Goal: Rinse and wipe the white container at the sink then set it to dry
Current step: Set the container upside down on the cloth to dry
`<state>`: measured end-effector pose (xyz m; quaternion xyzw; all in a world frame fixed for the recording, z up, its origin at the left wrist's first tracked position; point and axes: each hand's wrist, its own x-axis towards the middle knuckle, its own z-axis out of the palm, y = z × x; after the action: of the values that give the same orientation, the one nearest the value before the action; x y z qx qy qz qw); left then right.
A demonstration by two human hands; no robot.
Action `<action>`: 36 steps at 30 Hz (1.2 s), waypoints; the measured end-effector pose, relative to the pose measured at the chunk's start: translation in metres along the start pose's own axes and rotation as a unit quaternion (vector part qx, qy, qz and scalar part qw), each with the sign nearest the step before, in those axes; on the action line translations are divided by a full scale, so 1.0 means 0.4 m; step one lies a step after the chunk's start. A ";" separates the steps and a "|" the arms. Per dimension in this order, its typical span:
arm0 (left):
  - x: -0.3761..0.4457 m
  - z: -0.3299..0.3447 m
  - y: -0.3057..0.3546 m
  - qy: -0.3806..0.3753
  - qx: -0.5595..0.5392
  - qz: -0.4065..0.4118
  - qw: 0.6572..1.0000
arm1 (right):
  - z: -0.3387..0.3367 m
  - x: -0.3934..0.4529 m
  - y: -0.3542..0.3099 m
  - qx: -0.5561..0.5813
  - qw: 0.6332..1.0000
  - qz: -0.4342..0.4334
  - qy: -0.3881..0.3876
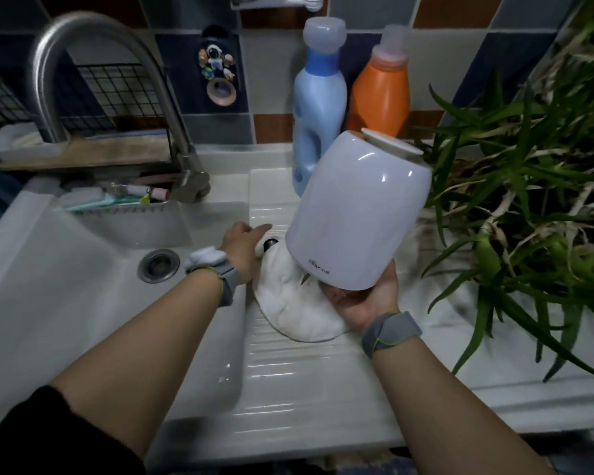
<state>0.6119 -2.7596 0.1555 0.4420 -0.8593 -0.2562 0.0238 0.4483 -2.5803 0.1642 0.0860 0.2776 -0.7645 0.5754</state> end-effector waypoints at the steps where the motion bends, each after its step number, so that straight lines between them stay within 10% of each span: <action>1: 0.015 0.010 0.002 -0.007 0.012 0.024 1.000 | -0.002 -0.001 0.000 -0.010 1.000 -0.004 0.004; 7: 0.072 -0.003 0.024 -0.070 0.123 0.108 0.984 | -0.016 0.001 0.004 -0.023 0.999 -0.010 0.040; 28: 0.161 0.025 0.047 0.052 0.034 0.053 0.997 | -0.017 0.028 0.021 -0.016 0.997 -0.026 0.071; 36: 0.211 -0.020 0.082 -0.056 0.153 0.012 0.987 | -0.019 0.027 0.027 -0.005 0.997 -0.021 0.069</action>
<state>0.5381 -2.8124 0.1620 0.4149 -0.8937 -0.1459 -0.0887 0.4534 -2.5873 0.1496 0.1303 0.3222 -0.7675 0.5387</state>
